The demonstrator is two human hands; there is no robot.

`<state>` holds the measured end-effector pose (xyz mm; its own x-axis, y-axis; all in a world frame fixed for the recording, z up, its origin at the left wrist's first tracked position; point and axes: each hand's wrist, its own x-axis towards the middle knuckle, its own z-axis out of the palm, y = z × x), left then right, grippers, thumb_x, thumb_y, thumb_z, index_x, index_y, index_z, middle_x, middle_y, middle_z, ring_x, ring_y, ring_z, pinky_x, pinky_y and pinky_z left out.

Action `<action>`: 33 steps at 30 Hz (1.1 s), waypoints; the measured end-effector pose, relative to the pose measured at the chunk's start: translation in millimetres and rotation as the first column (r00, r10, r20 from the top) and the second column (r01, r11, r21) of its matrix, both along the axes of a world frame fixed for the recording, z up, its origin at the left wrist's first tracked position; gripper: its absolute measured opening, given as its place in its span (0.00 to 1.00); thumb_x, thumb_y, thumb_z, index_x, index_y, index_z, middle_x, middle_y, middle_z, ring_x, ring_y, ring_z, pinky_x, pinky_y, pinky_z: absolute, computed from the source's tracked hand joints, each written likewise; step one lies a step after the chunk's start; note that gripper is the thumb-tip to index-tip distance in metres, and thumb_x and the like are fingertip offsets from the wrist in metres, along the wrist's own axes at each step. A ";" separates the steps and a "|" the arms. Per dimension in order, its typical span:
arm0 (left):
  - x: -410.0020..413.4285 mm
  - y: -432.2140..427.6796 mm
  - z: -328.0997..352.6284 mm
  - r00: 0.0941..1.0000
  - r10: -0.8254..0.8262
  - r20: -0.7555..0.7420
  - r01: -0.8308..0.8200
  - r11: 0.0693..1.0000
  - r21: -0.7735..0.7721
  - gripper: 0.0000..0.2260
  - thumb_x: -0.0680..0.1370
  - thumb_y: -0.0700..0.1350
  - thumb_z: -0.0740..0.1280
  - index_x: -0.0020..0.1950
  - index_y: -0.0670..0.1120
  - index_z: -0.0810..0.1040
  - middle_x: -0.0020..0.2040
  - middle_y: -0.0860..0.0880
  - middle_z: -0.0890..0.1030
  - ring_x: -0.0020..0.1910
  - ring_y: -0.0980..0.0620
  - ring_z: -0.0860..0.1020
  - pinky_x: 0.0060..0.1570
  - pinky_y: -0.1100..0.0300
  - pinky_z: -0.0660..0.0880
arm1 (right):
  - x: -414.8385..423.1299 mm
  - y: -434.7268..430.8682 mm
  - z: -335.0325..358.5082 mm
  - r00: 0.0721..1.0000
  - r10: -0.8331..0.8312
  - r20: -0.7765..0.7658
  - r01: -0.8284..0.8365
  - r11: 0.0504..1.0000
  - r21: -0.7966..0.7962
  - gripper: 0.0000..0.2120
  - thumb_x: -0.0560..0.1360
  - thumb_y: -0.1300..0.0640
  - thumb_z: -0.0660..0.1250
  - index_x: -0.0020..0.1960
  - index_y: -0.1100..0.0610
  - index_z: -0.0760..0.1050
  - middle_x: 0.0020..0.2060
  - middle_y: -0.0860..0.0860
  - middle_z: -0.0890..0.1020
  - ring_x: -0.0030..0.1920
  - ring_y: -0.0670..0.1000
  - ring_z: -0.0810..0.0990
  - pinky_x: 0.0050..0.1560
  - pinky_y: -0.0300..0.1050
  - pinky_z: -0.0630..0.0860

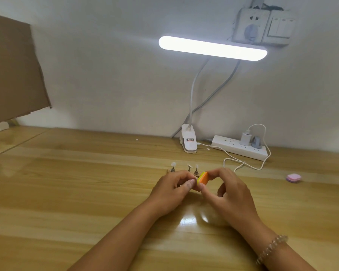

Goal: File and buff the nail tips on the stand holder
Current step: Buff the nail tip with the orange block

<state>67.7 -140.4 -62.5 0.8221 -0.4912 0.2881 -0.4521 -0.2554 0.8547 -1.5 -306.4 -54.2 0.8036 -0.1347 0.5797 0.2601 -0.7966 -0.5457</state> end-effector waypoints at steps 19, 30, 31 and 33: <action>0.1 1.6 -0.5 1.000 -0.023 0.004 0.023 0.999 0.024 0.10 0.80 0.46 0.63 0.51 0.49 0.84 0.46 0.50 0.86 0.52 0.46 0.82 0.58 0.42 0.75 | -0.6 1.6 1.2 0.999 0.052 -0.016 -0.051 0.998 0.044 0.13 0.67 0.50 0.77 0.48 0.48 0.76 0.44 0.40 0.79 0.30 0.48 0.75 0.42 0.46 0.74; 1.9 0.2 -2.2 1.000 -0.012 0.000 0.012 0.999 0.053 0.08 0.82 0.43 0.65 0.49 0.52 0.83 0.44 0.53 0.86 0.50 0.52 0.83 0.57 0.47 0.77 | 3.6 -3.0 -0.9 0.999 0.028 -0.018 -0.028 0.999 0.040 0.09 0.70 0.46 0.73 0.47 0.45 0.77 0.44 0.40 0.80 0.32 0.47 0.76 0.40 0.43 0.73; 2.3 0.7 -2.4 1.000 -0.010 -0.002 0.010 0.999 0.048 0.08 0.82 0.42 0.65 0.49 0.50 0.84 0.44 0.53 0.86 0.48 0.54 0.82 0.54 0.49 0.77 | 1.9 -0.9 -2.5 0.998 0.065 -0.026 -0.064 0.998 0.027 0.09 0.70 0.44 0.72 0.47 0.45 0.77 0.45 0.40 0.80 0.32 0.47 0.76 0.41 0.44 0.74; 2.4 0.8 -1.8 1.000 -0.005 -0.004 0.005 0.999 0.044 0.08 0.82 0.43 0.65 0.48 0.50 0.84 0.43 0.55 0.85 0.44 0.57 0.81 0.47 0.54 0.75 | 0.9 0.6 -2.9 0.995 0.088 -0.038 -0.086 0.995 0.051 0.11 0.70 0.38 0.69 0.46 0.44 0.76 0.45 0.40 0.80 0.32 0.48 0.77 0.41 0.46 0.75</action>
